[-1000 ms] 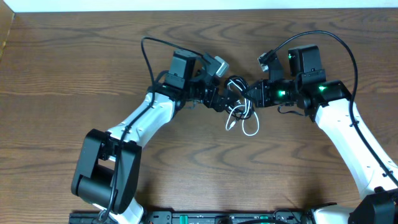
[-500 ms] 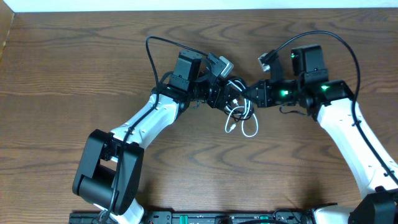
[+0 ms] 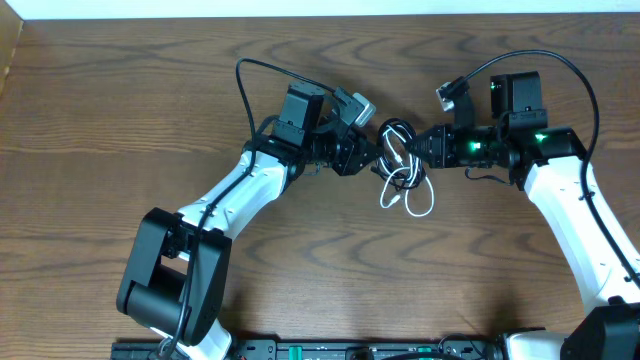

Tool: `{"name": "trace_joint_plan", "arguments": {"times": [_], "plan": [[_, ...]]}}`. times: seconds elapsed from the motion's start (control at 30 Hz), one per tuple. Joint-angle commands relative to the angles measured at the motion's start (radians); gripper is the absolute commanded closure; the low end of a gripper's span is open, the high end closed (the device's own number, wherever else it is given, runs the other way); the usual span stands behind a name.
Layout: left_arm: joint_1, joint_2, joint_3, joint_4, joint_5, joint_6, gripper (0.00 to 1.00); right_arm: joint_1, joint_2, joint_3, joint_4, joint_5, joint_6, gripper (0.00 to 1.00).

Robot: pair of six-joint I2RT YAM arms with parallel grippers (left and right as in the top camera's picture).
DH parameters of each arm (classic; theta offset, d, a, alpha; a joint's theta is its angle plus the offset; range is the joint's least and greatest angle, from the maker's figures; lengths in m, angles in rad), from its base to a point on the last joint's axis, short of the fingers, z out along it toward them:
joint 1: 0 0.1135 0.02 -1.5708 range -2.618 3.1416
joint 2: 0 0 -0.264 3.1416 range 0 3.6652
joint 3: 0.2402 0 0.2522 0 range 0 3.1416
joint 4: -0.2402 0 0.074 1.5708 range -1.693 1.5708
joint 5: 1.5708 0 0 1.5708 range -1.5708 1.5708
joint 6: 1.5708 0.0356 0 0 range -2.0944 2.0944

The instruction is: Untangle cables

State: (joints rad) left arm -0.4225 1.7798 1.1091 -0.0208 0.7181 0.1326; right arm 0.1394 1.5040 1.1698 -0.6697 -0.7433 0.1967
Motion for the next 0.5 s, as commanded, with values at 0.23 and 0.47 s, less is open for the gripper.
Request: {"name": "trace_joint_plan", "arguments": {"times": [0.23,0.47], "plan": [[-0.002,0.014,0.007,0.032,-0.008,0.009,0.58,-0.004,-0.036,0.021,-0.003,-0.095,-0.023,0.99],[-0.005,0.021,0.007,0.051,-0.008,0.009,0.47,-0.004,-0.058,0.021,-0.003,-0.148,-0.028,0.99]]}}
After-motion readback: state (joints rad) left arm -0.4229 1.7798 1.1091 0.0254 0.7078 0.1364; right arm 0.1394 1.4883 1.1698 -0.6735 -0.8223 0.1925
